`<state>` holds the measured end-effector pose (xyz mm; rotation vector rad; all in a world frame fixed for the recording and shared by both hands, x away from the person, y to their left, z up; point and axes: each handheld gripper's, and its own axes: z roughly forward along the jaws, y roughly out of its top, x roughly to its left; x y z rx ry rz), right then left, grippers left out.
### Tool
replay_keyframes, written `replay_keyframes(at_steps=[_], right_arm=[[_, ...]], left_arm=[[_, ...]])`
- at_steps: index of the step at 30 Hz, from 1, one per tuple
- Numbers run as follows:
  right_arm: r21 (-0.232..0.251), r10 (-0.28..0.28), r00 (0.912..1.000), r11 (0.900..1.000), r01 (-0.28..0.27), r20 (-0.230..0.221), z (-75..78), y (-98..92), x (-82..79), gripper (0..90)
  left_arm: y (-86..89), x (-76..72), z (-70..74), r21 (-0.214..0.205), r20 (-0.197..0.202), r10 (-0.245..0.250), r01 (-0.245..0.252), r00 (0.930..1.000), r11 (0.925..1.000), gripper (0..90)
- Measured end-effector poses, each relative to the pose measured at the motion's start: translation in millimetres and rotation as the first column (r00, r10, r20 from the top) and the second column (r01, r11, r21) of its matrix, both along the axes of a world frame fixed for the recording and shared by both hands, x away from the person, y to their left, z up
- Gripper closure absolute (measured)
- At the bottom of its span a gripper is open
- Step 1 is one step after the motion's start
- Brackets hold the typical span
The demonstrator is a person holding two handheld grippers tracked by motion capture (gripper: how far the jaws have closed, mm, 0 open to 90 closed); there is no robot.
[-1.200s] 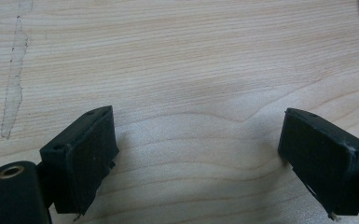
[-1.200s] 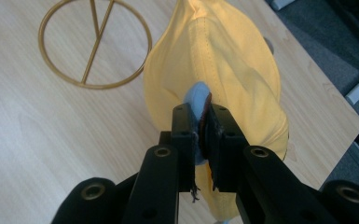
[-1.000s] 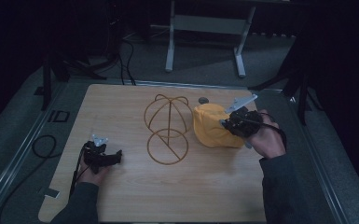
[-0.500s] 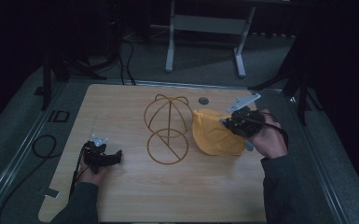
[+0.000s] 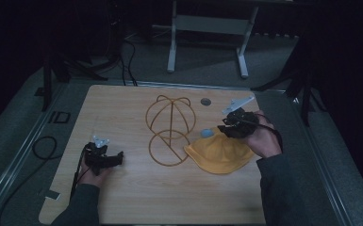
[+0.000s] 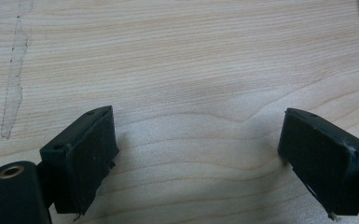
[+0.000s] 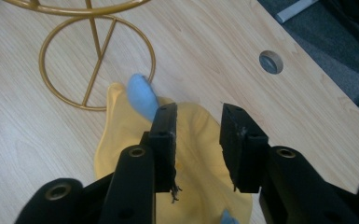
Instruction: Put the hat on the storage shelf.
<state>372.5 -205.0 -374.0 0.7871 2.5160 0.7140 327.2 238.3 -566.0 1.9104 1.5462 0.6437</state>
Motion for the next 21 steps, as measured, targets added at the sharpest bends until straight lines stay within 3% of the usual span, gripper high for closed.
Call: replay_keyframes(at_steps=[6,21], right_arm=[[-0.017,-0.006,0.9997,0.9998,0.006,-0.025,-5.9,-3.3,4.8,62.4],[-0.117,-0.003,0.9954,0.9931,-0.008,-0.096,-27.3,-3.3,14.1,60.2]], left_arm=[[0.0,0.0,0.0,0.0,0.0,0.0,0.0,1.0,1.0,11.5],[0.0,0.0,-0.2,0.0,0.002,0.001,-0.001,1.0,1.0,11.5]])
